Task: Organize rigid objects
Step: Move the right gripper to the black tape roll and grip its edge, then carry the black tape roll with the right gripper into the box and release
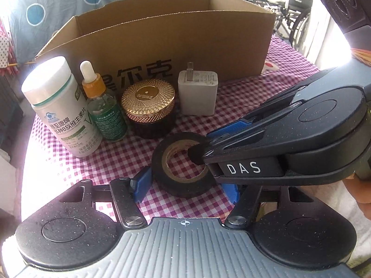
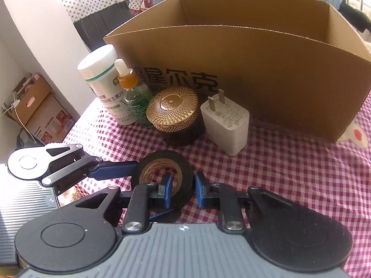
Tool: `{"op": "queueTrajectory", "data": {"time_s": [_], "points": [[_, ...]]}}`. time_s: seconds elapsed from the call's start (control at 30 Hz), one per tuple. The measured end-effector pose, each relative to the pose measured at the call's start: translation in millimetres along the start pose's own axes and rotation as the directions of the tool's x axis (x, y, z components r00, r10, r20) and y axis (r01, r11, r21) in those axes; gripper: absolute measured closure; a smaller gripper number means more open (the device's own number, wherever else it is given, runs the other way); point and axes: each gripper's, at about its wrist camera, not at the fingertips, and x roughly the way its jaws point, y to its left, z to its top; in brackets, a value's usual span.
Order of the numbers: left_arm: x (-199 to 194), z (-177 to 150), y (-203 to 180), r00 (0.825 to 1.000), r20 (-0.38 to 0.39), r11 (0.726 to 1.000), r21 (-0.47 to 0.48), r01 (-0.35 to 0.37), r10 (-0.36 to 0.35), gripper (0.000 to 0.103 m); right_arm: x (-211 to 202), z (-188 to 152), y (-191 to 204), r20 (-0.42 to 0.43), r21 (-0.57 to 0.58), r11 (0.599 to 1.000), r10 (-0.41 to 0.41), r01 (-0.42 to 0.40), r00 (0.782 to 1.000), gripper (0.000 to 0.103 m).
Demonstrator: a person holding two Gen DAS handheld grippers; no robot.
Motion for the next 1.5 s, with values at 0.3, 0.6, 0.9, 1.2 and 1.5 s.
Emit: {"op": "queueTrajectory", "data": {"time_s": [0.3,0.6,0.9,1.2,1.5], "points": [[-14,2,-9,0.999,0.036,0.999,0.038,-0.030,0.029,0.040,-12,-1,1,0.030,0.012,1.000,-0.007,0.006,1.000,0.081],[-71,30,-14,0.978,0.197,0.993,0.077,-0.090,0.074,0.040,-76,15,17,0.218,-0.011,1.000,-0.026,0.029,0.976,0.081],[-107,96,0,0.930,0.325,0.966,0.127,-0.224,0.172,0.039,-119,92,4,0.368,-0.044,0.997,0.076,-0.064,0.927,0.081],[-42,186,57,0.986,0.093,0.983,0.108,-0.146,0.136,0.039,-52,201,-36,0.183,-0.007,0.992,0.128,-0.129,0.975,0.081],[55,210,107,0.969,-0.243,0.998,0.039,-0.038,0.047,0.039,64,249,-92,-0.104,0.166,0.971,0.194,-0.175,0.976,0.081]]}}
